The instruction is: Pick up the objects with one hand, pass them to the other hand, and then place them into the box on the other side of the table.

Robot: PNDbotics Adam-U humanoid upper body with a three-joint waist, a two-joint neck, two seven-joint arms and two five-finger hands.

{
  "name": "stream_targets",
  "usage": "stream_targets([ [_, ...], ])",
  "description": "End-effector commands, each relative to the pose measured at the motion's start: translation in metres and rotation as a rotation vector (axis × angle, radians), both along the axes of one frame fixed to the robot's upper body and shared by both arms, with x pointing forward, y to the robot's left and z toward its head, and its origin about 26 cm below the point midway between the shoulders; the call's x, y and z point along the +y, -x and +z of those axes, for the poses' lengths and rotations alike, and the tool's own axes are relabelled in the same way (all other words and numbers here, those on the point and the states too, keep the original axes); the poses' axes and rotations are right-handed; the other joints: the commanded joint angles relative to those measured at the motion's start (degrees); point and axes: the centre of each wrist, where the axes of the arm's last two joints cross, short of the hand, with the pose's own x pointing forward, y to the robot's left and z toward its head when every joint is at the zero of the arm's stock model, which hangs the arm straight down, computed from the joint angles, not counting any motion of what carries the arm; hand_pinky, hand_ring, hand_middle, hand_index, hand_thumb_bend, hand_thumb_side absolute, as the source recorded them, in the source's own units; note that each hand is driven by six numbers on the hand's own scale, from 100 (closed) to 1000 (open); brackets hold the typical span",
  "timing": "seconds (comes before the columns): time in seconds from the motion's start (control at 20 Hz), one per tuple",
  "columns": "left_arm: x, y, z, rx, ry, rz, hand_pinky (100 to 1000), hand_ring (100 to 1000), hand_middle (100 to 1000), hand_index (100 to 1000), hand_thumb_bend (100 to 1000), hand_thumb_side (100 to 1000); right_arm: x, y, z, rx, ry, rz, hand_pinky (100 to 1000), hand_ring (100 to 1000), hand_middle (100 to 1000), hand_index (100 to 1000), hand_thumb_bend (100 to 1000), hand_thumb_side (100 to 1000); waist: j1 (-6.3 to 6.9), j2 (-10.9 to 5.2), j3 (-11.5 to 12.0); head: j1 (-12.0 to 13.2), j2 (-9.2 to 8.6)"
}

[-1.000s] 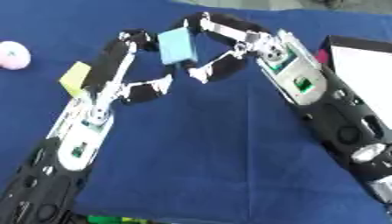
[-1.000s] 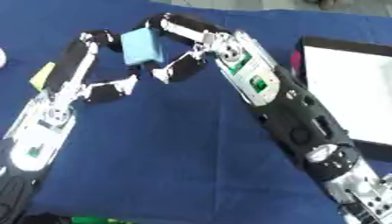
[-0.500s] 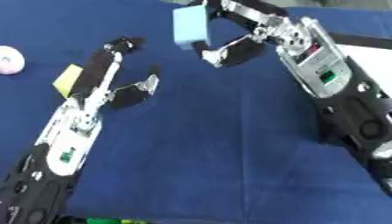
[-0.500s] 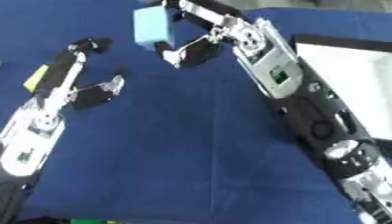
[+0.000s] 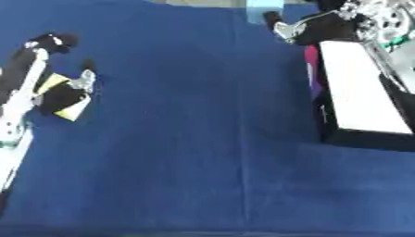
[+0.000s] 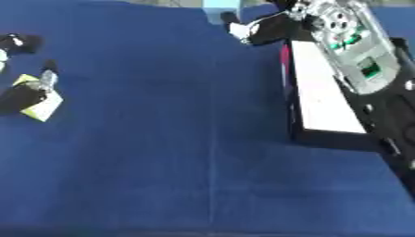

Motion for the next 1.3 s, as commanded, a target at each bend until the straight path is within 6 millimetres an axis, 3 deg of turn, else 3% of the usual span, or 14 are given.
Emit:
stream_targets([
  [0.05, 0.031, 0.014, 0.029, -0.070, 0.019, 0.047, 884, 779, 787, 870, 100, 562, -0.038, 0.017, 0.020, -0.075, 0.006, -0.130, 907, 1000, 774, 788, 100, 100, 0.34, -0.81, 0.0, -1.0, -1.15],
  [0.2, 0.046, 0.020, 0.037, -0.087, 0.050, 0.073, 889, 783, 791, 871, 100, 569, -0.065, 0.023, 0.013, -0.082, 0.005, -0.235, 901, 1000, 768, 784, 100, 100, 0.39, -0.59, -0.1, -1.4, -1.95],
  [0.55, 0.066, 0.029, 0.049, -0.125, 0.088, 0.104, 885, 779, 786, 869, 100, 561, -0.120, 0.027, -0.025, -0.048, 0.047, -0.466, 888, 1000, 773, 788, 100, 100, 0.79, -0.24, 0.0, -2.6, -3.65],
  [0.9, 0.077, 0.033, 0.055, -0.159, 0.087, 0.143, 884, 782, 788, 867, 100, 546, -0.147, 0.028, -0.050, -0.007, 0.115, -0.563, 885, 1000, 806, 822, 100, 100, 1.08, -0.08, 0.1, -3.0, -4.22],
  [1.05, 0.079, 0.033, 0.058, -0.171, 0.079, 0.151, 884, 784, 790, 868, 100, 541, -0.155, 0.028, -0.057, 0.006, 0.153, -0.595, 898, 1000, 867, 878, 100, 100, 1.11, -0.09, 0.2, -2.8, -4.20],
  [1.1, 0.080, 0.033, 0.059, -0.173, 0.075, 0.152, 884, 785, 791, 868, 100, 539, -0.158, 0.028, -0.058, 0.010, 0.171, -0.605, 920, 1000, 926, 939, 100, 100, 1.11, -0.09, 0.3, -2.8, -4.13],
  [1.2, 0.081, 0.033, 0.061, -0.176, 0.069, 0.155, 884, 785, 791, 868, 100, 540, -0.163, 0.028, -0.061, 0.017, 0.221, -0.626, 936, 1000, 967, 982, 156, 131, 1.08, -0.10, 0.3, -2.6, -4.00],
  [1.3, 0.082, 0.033, 0.062, -0.179, 0.066, 0.157, 884, 786, 791, 869, 100, 540, -0.167, 0.027, -0.062, 0.027, 0.267, -0.646, 956, 1000, 1000, 1000, 251, 228, 1.05, -0.10, 0.3, -2.4, -3.91],
])
